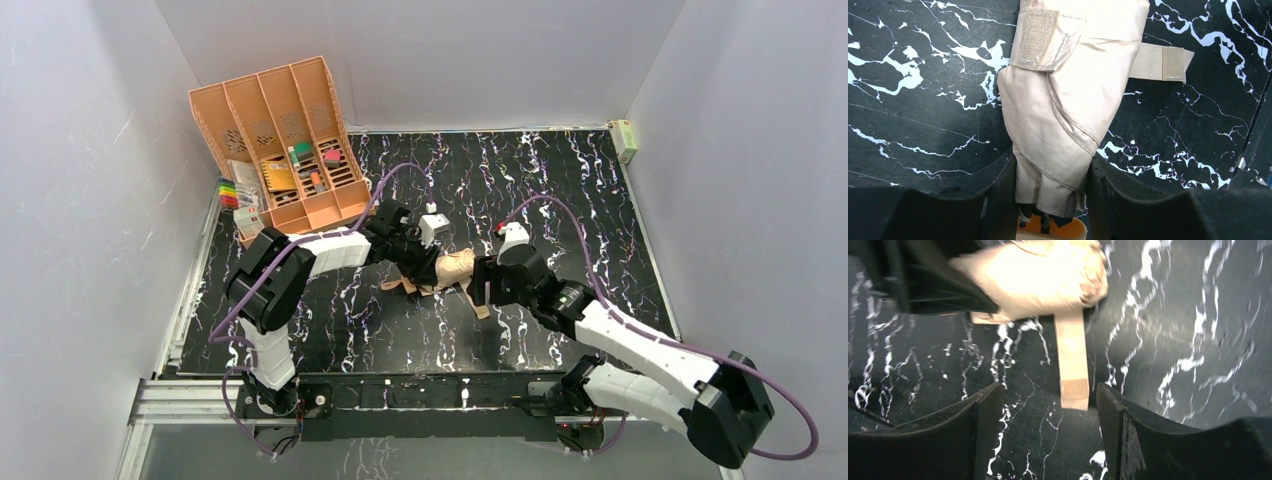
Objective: Put away the umbrella
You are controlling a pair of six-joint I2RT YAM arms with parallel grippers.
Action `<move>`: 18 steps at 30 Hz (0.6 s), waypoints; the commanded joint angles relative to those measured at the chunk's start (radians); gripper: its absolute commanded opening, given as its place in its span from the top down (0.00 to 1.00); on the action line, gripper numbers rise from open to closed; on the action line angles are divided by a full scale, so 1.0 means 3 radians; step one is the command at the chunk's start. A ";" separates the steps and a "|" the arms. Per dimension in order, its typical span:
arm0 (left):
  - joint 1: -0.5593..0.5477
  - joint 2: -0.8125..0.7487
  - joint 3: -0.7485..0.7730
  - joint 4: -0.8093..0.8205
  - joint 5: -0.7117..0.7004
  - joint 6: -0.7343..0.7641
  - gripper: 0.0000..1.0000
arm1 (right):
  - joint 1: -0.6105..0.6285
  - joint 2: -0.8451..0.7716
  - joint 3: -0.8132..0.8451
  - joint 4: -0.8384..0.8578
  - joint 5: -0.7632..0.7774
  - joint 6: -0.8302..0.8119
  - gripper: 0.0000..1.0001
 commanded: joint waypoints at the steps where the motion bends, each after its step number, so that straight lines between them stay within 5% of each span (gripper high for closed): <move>1: -0.0055 0.0034 -0.0178 -0.0292 -0.0556 -0.0022 1.00 | 0.0007 0.0348 0.0231 -0.0775 0.0392 0.0958 0.26; 18: -0.0117 0.0044 -0.0172 -0.0339 -0.0640 -0.0044 1.00 | 0.0004 0.1478 0.0509 -0.0636 0.0366 0.1316 0.30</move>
